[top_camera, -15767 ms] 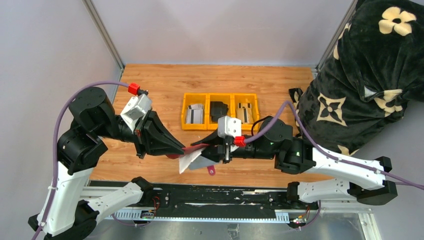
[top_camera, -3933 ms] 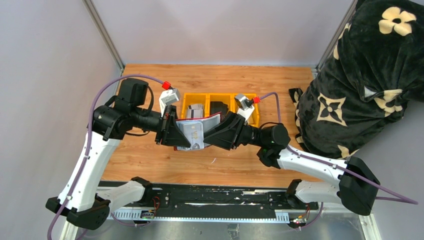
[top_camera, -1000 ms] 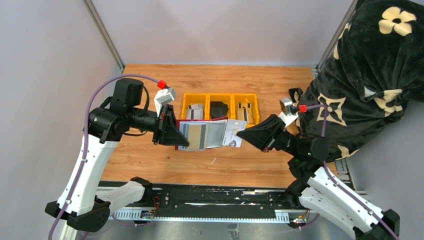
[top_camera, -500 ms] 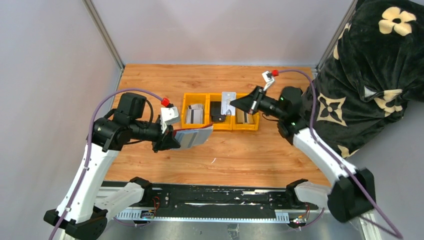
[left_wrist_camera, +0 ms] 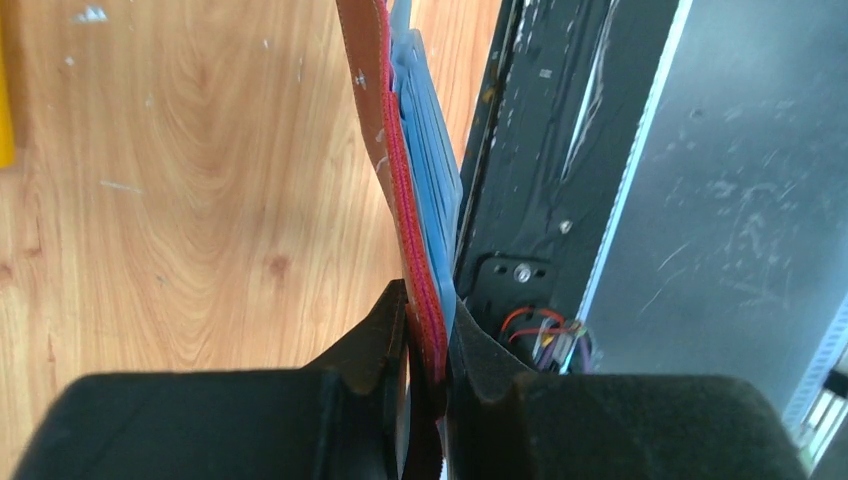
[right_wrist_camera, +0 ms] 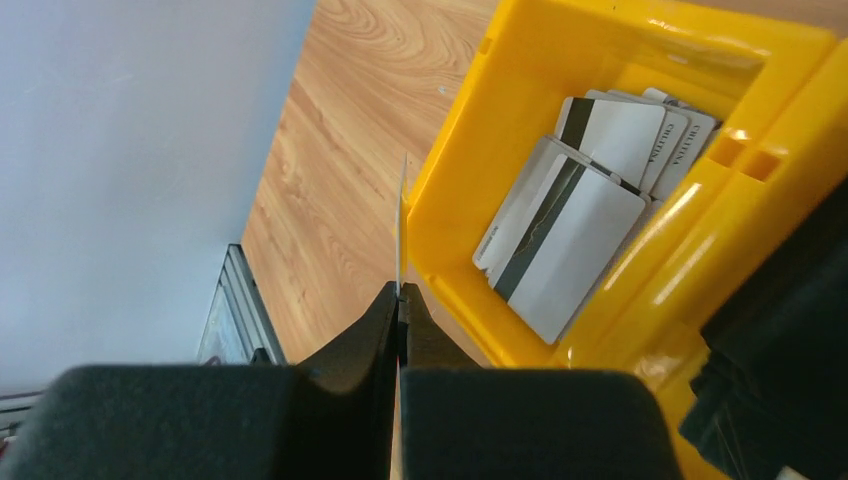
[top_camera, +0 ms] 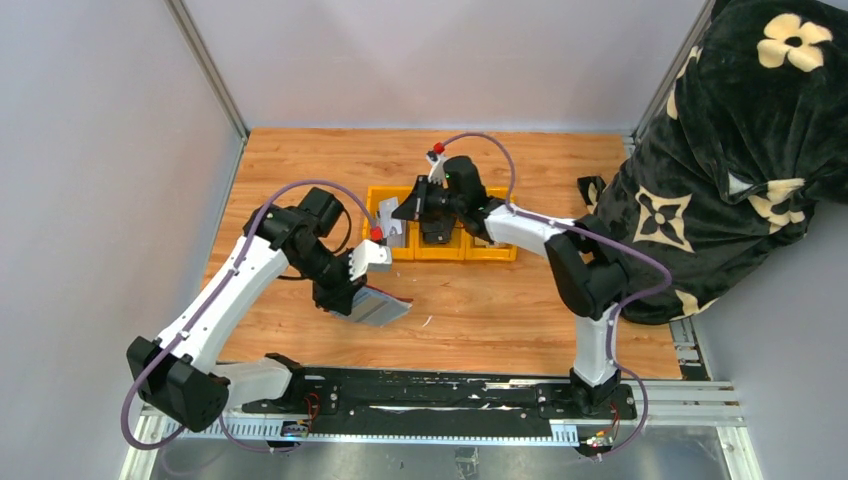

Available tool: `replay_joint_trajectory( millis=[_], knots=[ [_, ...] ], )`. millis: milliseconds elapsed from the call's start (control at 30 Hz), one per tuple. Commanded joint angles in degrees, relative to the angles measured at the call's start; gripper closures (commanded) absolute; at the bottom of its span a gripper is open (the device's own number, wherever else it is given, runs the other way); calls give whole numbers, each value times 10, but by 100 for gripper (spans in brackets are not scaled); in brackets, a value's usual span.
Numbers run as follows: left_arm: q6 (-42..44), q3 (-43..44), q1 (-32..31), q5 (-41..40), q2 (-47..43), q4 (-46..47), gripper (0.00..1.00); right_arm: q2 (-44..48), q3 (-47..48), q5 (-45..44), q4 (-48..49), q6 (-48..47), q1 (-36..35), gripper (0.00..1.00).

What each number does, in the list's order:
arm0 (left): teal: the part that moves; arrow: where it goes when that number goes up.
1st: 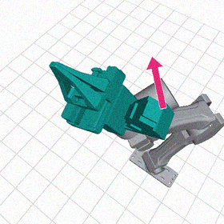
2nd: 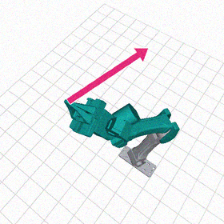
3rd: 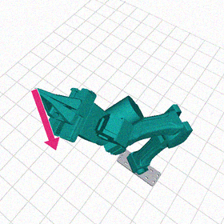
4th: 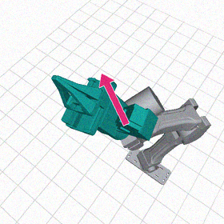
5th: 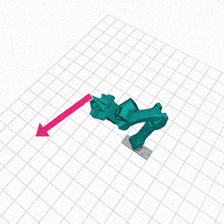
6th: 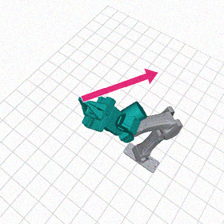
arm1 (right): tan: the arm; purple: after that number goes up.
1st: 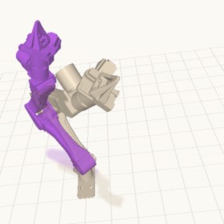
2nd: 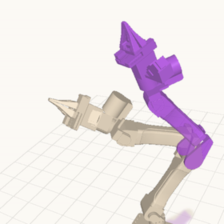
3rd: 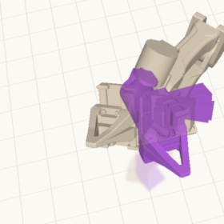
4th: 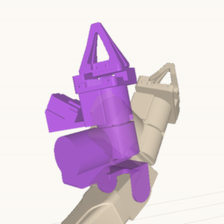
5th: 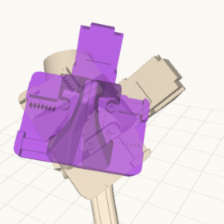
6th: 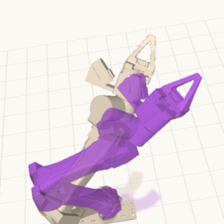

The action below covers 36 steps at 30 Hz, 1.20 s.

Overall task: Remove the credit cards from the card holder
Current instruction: Place the credit card in the storage box, then close the card holder at the center of the board.

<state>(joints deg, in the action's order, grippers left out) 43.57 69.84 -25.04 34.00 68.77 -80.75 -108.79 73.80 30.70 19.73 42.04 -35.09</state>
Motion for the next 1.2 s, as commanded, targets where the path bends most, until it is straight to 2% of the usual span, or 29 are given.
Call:
replay_joint_trajectory(
  millis=[0, 167, 267, 333, 467, 500, 600, 800, 933, 1067, 1167],
  knots=[
    [86, -24, -6, -76, 4, -21, 100, -60, 63, -42, 1, 22, -24, 100],
    [142, -63, -6, -149, 38, -21, 100, -108, 101, -75, -13, 20, -36, 100],
    [151, -65, -6, -159, 78, -20, 100, -118, 108, -100, -17, 19, -45, 99],
    [157, -61, -6, -153, 104, -19, 100, -119, 103, -113, -15, 26, -47, 91],
    [143, -49, -13, -172, 143, 17, 100, -102, 94, -133, -24, 22, -47, 63],
    [136, -49, -14, -181, 147, 33, 100, -93, 91, -143, -32, 15, -47, 57],
    [86, -59, -24, -228, 154, 100, 100, -62, 81, -166, -49, -8, -47, 48],
    [22, -105, -67, -337, 134, 222, 100, 25, 58, -194, -77, -54, -44, 44],
    [-14, -117, -107, -380, 140, 262, 100, 103, 27, -200, -104, -65, -26, 35],
    [-32, -138, -160, -445, 173, 314, 100, 189, -40, -236, -126, -42, 8, 36],
    [-49, -141, -189, -503, 210, 352, 100, 260, -106, -244, -109, -32, 37, 22]
  ],
)
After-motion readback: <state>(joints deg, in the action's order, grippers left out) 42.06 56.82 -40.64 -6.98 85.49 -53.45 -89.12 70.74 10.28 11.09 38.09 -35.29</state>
